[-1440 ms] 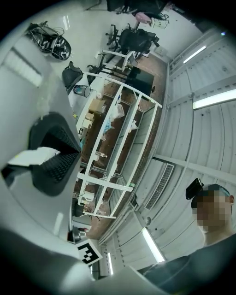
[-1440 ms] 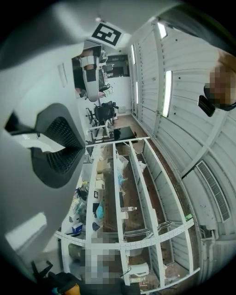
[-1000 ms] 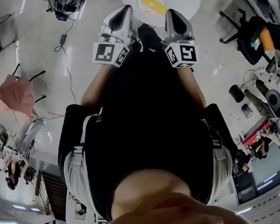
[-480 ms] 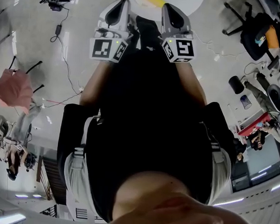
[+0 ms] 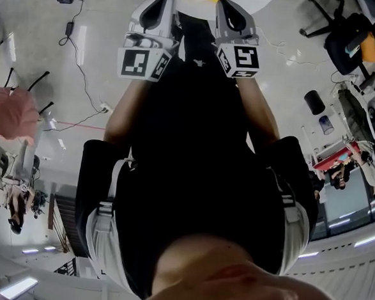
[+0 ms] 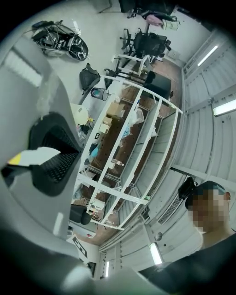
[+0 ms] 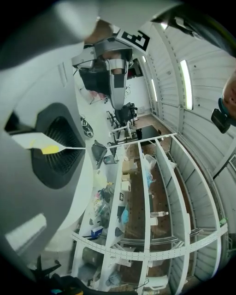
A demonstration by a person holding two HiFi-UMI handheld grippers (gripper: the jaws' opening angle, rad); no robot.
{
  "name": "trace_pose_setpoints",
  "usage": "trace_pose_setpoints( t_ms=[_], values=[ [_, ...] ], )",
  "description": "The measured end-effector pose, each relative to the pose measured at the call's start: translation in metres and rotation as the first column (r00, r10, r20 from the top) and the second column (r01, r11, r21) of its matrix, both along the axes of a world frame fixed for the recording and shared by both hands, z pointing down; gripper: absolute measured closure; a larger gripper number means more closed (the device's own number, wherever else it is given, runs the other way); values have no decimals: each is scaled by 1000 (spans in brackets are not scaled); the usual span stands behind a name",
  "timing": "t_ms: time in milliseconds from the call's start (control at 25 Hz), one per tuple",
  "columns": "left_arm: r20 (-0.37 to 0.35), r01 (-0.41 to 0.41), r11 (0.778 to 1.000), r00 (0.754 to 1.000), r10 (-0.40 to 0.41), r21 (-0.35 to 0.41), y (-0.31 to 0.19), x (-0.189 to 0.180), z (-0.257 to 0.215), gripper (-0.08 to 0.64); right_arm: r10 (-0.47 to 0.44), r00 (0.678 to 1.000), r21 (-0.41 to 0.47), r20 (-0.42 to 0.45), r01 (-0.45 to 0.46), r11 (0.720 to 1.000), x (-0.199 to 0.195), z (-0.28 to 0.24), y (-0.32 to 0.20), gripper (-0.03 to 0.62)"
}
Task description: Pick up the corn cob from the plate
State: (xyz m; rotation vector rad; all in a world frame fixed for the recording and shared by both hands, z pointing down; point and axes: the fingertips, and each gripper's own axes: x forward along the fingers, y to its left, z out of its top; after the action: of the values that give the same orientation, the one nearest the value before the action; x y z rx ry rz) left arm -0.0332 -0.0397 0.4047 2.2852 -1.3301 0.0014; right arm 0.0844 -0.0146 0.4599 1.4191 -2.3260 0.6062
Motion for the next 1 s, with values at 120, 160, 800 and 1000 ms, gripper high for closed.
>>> trace_pose_setpoints(
  t_ms=[120, 160, 800, 1000],
  values=[
    [-2, 9, 1000, 1000, -10, -17, -2, 3, 9, 557, -24, 1000, -31, -16, 24, 999, 1, 14, 1, 554],
    [-2, 13, 1000, 1000, -13, -22, -2, 3, 11, 558, -32, 999, -41, -21, 31, 999, 1, 19, 1, 549],
    [-18, 21, 998, 1000, -22, -66, -19, 13, 41, 557, -134, 988, -177, -71, 120, 977, 0, 91, -2, 477],
    [-20, 14, 997, 1000, -16, -81, -24, 15, 54, 557, -148, 985, -209, -84, 127, 970, 2, 112, -3, 469]
  ],
)
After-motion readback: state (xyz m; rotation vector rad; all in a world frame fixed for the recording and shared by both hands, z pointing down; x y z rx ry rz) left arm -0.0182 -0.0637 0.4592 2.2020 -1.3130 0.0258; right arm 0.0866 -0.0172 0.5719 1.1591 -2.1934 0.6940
